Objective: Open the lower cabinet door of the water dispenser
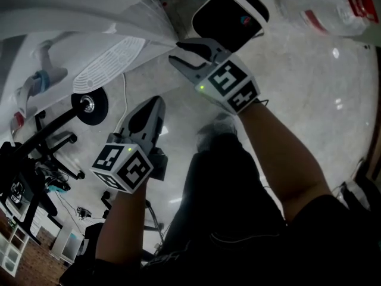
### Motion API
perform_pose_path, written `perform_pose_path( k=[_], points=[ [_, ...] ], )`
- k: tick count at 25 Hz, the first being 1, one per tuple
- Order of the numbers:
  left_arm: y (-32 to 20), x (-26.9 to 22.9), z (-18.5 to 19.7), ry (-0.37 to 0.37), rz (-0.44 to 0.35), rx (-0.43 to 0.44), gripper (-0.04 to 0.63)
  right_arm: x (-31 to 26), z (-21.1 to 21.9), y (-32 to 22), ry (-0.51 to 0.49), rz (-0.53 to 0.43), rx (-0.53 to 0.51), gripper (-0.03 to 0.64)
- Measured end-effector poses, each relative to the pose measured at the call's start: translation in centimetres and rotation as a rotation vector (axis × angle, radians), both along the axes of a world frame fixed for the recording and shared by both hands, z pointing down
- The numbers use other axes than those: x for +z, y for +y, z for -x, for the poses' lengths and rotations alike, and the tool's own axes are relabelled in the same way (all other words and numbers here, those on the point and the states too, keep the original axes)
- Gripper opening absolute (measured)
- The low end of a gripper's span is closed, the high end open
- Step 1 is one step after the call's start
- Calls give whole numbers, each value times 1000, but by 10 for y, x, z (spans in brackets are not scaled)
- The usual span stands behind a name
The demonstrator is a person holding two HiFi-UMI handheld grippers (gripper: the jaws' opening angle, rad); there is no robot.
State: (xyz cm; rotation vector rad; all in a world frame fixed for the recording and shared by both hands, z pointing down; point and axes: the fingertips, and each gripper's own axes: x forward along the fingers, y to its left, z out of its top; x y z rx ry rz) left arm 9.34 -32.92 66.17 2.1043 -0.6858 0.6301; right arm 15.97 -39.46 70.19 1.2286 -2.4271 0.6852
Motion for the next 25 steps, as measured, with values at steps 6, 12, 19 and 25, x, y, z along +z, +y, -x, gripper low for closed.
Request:
perform_pose_path(
  k=[6,12,19,25],
  points=[
    [-9,5,12,-10,-11,-25,0,17,0,-25,73,3,-12,120],
    [-14,7,22,-6,-23,-56,0,27,3,-38,117,-17,-32,124],
    [-11,13,28,-14,-30,-66,0,35,10,-45,159,-36,-46,130],
    [-10,11,30,-20,-39,-75,0,36,6,-49,194,-33,-20,98]
  ],
)
